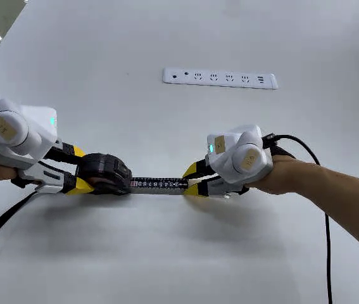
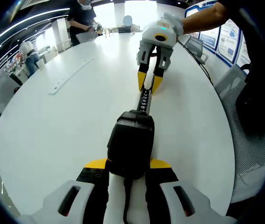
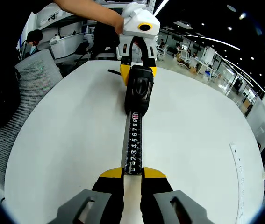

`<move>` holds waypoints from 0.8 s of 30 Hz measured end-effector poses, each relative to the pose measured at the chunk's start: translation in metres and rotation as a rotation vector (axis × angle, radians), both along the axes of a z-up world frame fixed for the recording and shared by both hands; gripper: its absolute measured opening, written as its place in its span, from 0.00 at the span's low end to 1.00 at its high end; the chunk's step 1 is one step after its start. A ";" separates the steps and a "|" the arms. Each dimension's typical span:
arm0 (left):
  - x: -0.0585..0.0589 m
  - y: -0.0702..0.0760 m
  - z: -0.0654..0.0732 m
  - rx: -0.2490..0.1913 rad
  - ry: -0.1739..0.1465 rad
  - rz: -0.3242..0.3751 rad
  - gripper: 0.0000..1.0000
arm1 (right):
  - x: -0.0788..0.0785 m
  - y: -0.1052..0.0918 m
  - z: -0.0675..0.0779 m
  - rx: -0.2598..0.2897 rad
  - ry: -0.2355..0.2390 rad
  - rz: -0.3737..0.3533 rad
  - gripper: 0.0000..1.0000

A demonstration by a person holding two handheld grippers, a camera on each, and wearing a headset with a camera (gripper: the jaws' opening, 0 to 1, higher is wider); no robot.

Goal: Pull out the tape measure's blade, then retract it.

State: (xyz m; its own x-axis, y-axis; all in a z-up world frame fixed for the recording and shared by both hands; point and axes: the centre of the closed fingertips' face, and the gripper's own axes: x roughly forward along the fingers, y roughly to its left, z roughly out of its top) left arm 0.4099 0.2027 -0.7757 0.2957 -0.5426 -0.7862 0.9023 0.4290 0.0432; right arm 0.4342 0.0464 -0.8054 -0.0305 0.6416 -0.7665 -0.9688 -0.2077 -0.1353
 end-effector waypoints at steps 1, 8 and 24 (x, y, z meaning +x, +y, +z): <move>0.000 0.000 0.000 0.001 0.001 0.000 0.24 | 0.000 -0.002 0.000 -0.002 0.000 -0.001 0.09; -0.001 0.000 0.000 0.004 0.003 0.001 0.24 | 0.001 -0.011 -0.001 -0.015 -0.008 -0.009 0.09; -0.002 0.001 0.001 0.010 0.004 0.003 0.24 | 0.002 -0.029 0.000 -0.042 -0.015 -0.025 0.09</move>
State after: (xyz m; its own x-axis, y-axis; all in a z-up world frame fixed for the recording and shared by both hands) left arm 0.4078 0.2040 -0.7750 0.2937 -0.5338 -0.7930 0.9013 0.4309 0.0438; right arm 0.4363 0.0176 -0.8051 -0.0030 0.6095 -0.7928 -0.9717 -0.1890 -0.1416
